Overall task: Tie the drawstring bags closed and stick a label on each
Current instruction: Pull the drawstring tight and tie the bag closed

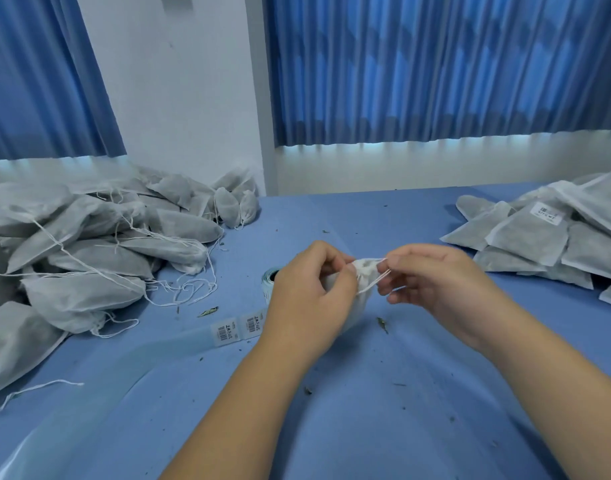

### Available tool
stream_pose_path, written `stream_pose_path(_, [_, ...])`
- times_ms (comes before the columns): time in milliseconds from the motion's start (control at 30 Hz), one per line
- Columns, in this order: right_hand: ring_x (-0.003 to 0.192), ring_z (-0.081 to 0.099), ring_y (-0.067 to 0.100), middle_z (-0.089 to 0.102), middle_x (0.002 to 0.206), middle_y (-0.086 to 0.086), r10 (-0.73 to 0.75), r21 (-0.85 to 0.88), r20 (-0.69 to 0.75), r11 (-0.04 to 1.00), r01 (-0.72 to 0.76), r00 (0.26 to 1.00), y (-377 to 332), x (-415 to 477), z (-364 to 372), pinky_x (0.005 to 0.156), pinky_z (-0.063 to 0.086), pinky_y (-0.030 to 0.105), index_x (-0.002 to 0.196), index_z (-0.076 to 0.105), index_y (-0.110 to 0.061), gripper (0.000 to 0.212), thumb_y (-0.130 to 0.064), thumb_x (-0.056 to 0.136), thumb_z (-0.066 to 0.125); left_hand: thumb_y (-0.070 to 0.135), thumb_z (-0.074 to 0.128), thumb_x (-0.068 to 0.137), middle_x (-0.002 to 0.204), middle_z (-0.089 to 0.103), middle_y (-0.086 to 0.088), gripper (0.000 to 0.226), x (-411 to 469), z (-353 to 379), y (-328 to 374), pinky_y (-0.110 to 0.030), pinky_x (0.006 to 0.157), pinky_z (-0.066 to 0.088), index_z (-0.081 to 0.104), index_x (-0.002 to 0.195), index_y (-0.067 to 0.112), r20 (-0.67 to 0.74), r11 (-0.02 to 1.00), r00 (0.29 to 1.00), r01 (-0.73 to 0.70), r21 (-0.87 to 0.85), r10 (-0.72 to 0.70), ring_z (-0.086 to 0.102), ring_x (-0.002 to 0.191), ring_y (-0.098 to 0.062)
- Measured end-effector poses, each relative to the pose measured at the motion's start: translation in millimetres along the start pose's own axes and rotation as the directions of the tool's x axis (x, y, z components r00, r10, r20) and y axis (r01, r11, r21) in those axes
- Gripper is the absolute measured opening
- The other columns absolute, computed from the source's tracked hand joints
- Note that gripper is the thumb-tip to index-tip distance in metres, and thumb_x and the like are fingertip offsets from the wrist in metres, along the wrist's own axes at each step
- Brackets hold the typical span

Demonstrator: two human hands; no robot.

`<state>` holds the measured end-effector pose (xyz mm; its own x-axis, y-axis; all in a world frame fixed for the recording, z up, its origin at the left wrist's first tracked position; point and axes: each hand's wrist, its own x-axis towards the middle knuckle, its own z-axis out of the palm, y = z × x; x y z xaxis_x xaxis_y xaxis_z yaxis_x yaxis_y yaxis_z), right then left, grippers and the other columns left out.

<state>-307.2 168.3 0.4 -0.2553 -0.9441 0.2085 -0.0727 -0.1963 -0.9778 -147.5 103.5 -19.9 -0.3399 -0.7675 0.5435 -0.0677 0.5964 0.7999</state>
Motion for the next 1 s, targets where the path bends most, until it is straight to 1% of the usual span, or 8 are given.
stream_pose_path(100, [0.064,0.058,0.022,0.057,0.073,0.014,0.131,0.14,0.092,0.98,-0.143,0.987,0.3,-0.2,-1.6,0.058,0.051,0.028,0.067,0.064,-0.007,0.027,-0.006,0.09,0.05,0.04,0.052,0.079,0.087,0.068,0.02,0.003,-4.9,6.1,2.4,-0.011,0.059,0.041,0.052,0.082,0.038,0.145,1.0,0.989,-0.019,0.025,0.015,0.058,0.069,0.0])
stream_pose_path(200, [0.07,0.05,0.028,0.047,0.074,0.013,0.192,0.216,0.122,0.952,-0.215,0.974,-4.8,-0.8,-1.7,0.063,0.046,0.032,0.06,0.057,-0.009,0.025,-0.009,0.083,0.048,0.06,0.053,0.078,0.095,0.061,0.026,0.022,-9.9,11.9,5.0,-0.009,0.061,0.041,0.049,0.095,0.047,0.23,0.996,0.972,-0.07,0.056,0.056,0.058,0.071,0.003])
stream_pose_path(367, [0.049,0.046,0.017,0.036,0.054,0.002,0.223,0.303,0.192,0.913,-0.274,0.956,-13.6,-6.7,-11.2,0.061,0.037,0.032,0.049,0.042,-0.015,0.019,-0.018,0.067,0.048,0.07,0.048,0.076,0.084,0.061,0.025,0.021,-7.2,11.4,6.1,-0.012,0.061,0.038,0.051,0.085,0.051,0.231,0.966,0.962,-0.187,0.18,0.143,0.055,0.071,0.003])
stream_pose_path(567, [0.062,0.053,0.018,0.05,0.063,0.007,0.155,0.322,0.26,0.917,-0.237,0.953,-12.0,-6.8,-15.1,0.067,0.038,0.033,0.049,0.045,-0.014,0.019,-0.019,0.067,0.048,0.061,0.048,0.084,0.084,0.061,0.021,0.026,-9.3,6.7,7.2,-0.013,0.059,0.038,0.06,0.085,0.038,0.168,0.911,0.956,-0.282,0.3,0.24,0.056,0.072,0.001])
stream_pose_path(667, [0.057,0.048,0.019,0.04,0.053,0.003,0.153,0.379,0.314,0.885,-0.272,0.937,-13.8,-7.3,-18.3,0.067,0.039,0.033,0.052,0.045,-0.015,0.02,-0.02,0.071,0.049,0.057,0.047,0.085,0.075,0.06,0.024,0.026,-9.9,5.7,8.9,-0.013,0.058,0.037,0.063,0.091,0.037,0.149,0.919,0.959,-0.275,0.283,0.241,0.054,0.067,0.003])
stream_pose_path(800, [0.055,0.04,0.019,0.028,0.044,-0.002,0.172,0.292,0.273,0.923,-0.252,0.947,-15.7,-9.7,-18.2,0.064,0.043,0.03,0.054,0.05,-0.014,0.02,-0.02,0.072,0.053,0.044,0.053,0.09,0.06,0.051,0.031,0.024,-12.5,3.3,11.1,-0.009,0.057,0.034,0.068,0.109,0.042,0.154,0.905,0.958,-0.281,0.32,0.243,0.048,0.058,0.009])
stream_pose_path(900, [0.058,0.045,0.02,0.027,0.04,-0.002,0.16,0.26,0.231,0.94,-0.22,0.96,-18.3,-11.4,-17.3,0.065,0.046,0.029,0.057,0.056,-0.011,0.015,-0.019,0.069,0.057,0.036,0.054,0.089,0.07,0.057,0.027,0.012,-13.0,0.9,14.8,-0.01,0.06,0.036,0.064,0.095,0.038,0.163,0.889,0.955,-0.29,0.355,0.247,0.051,0.064,0.006])
stream_pose_path(1000, [0.058,0.049,0.022,0.029,0.04,-0.001,0.155,0.384,0.179,0.898,-0.214,0.972,-18.8,-11.6,-16.3,0.063,0.049,0.03,0.058,0.055,-0.009,0.013,-0.015,0.069,0.057,0.035,0.054,0.083,0.078,0.065,0.018,0.01,-13.0,-0.4,18.5,-0.011,0.062,0.04,0.061,0.078,0.031,0.121,0.939,0.98,-0.188,0.287,0.159,0.057,0.071,-0.001])
